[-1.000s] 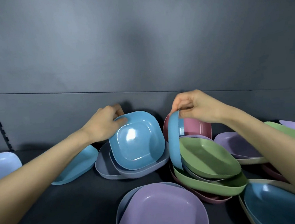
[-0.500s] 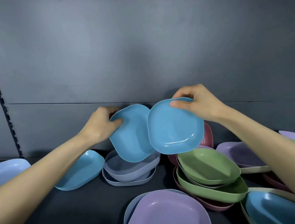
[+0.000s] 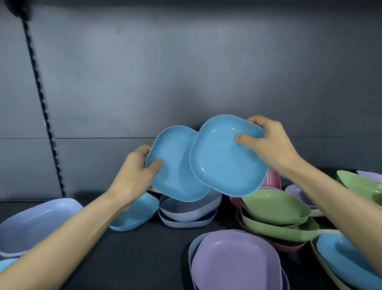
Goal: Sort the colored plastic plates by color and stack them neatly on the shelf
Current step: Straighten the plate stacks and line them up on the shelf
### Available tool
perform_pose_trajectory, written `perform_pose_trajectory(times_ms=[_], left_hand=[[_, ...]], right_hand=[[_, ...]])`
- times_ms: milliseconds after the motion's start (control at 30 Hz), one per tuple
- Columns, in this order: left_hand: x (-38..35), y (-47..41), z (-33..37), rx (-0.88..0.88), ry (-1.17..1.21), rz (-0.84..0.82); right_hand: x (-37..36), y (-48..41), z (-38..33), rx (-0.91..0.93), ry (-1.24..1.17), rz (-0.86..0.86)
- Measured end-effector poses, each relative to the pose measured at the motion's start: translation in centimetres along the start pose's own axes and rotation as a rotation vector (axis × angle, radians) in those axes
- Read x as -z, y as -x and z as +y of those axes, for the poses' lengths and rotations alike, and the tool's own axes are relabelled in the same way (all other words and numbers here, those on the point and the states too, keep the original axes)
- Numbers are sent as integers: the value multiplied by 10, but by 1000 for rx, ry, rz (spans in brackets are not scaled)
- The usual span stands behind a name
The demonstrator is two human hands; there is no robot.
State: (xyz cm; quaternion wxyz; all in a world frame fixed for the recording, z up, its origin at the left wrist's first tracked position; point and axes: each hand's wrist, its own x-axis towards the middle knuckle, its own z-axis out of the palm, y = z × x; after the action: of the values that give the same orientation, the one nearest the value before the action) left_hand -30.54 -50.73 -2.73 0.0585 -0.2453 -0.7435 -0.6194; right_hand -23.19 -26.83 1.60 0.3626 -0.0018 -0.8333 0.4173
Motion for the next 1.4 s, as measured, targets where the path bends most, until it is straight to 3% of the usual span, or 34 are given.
perform_pose_trajectory(times_ms=[400, 567, 800, 1133, 1400], left_hand=[[72, 150, 15, -7, -11, 261], [118, 208, 19, -25, -184, 334], [196, 247, 19, -46, -243, 402], [298, 235, -27, -63, -268, 281], [314, 188, -56, -60, -260, 106]], right_hand=[[-37, 118, -81, -18, -316, -117], [-62, 165, -113, -38, -327, -166], [-114, 195, -168, 6, -294, -175], [-212, 219, -210, -70, -271, -51], [-237, 216, -206, -163, -136, 135]])
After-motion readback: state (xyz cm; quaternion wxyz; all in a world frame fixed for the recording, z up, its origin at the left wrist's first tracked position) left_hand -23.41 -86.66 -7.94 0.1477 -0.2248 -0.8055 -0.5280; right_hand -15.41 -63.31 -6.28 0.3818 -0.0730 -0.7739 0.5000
